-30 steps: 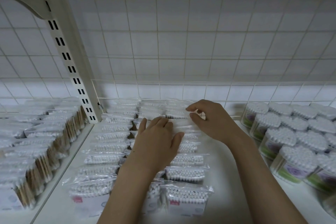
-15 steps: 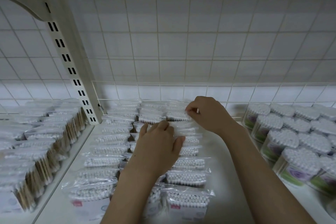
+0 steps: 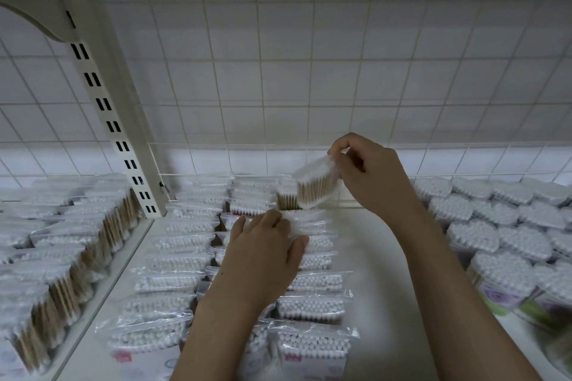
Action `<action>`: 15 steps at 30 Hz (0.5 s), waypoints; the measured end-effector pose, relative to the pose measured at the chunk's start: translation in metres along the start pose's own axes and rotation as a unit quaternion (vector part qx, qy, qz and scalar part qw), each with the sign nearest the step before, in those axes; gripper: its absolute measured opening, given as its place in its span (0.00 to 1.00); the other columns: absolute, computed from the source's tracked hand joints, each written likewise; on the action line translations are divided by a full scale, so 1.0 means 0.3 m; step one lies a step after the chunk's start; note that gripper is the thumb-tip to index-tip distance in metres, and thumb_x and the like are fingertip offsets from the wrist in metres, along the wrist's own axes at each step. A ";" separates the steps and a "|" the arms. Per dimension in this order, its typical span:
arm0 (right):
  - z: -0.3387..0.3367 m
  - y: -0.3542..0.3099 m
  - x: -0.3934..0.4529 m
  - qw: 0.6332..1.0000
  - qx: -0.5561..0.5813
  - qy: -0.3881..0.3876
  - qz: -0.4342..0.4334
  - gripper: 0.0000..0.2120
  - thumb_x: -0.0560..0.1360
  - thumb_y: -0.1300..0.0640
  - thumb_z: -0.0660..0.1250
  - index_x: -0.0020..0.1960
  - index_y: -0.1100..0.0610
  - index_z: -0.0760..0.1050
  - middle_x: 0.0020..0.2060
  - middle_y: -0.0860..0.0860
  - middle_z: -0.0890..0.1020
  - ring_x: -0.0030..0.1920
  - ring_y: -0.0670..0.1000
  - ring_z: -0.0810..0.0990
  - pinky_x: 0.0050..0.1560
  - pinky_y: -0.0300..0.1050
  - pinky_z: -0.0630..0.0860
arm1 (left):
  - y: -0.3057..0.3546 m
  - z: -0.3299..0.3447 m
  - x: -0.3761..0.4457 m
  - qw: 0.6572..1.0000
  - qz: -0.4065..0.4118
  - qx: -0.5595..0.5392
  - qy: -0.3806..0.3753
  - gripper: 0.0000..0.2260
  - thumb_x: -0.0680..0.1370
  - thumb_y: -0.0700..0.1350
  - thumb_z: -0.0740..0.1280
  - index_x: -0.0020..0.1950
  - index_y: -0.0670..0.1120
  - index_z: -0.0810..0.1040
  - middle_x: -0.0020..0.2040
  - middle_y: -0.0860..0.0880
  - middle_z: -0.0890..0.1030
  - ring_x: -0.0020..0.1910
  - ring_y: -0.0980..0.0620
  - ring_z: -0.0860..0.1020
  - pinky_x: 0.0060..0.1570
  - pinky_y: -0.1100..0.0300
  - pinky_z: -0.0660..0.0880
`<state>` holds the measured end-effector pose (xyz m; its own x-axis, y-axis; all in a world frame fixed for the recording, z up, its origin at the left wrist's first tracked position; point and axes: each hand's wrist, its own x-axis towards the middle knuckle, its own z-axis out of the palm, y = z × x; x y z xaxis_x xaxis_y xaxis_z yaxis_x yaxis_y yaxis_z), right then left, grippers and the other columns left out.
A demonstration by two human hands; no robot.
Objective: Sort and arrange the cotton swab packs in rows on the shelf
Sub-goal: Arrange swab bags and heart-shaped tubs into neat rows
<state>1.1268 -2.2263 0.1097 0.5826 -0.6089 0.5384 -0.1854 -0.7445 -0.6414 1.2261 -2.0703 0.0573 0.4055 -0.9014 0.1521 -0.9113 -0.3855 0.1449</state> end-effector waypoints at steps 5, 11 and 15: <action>-0.010 -0.019 -0.006 1.000 -0.007 0.027 0.003 0.07 0.74 0.49 0.65 0.41 0.51 0.72 0.26 0.49 0.76 0.27 0.44 0.74 0.31 0.33 0.69 | 0.000 0.001 -0.001 1.000 -0.004 0.000 -0.003 0.21 0.80 0.58 0.48 0.64 0.50 0.71 0.67 0.55 0.68 0.66 0.55 0.67 0.70 0.53 0.55; 0.004 0.000 -0.014 0.998 -0.021 0.037 0.043 0.12 0.68 0.52 0.74 0.41 0.52 0.71 0.31 0.47 0.77 0.31 0.43 0.75 0.32 0.29 0.68 | -0.001 0.005 -0.003 1.000 -0.006 -0.002 -0.002 0.22 0.80 0.58 0.47 0.66 0.50 0.70 0.69 0.54 0.67 0.67 0.55 0.66 0.71 0.53 0.54; 0.010 0.010 -0.021 0.998 -0.017 0.021 0.048 0.11 0.69 0.57 0.72 0.43 0.53 0.70 0.35 0.48 0.77 0.35 0.47 0.77 0.35 0.35 0.69 | -0.001 0.005 -0.004 1.000 -0.007 -0.002 -0.005 0.22 0.80 0.58 0.47 0.67 0.50 0.69 0.70 0.54 0.66 0.68 0.55 0.64 0.72 0.53 0.53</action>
<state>1.1249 -2.2240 0.1027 0.5278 -0.6880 0.4981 -0.2661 -0.6908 -0.6723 1.2259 -2.0694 0.0556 0.4180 -0.8974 0.1411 -0.9050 -0.3977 0.1514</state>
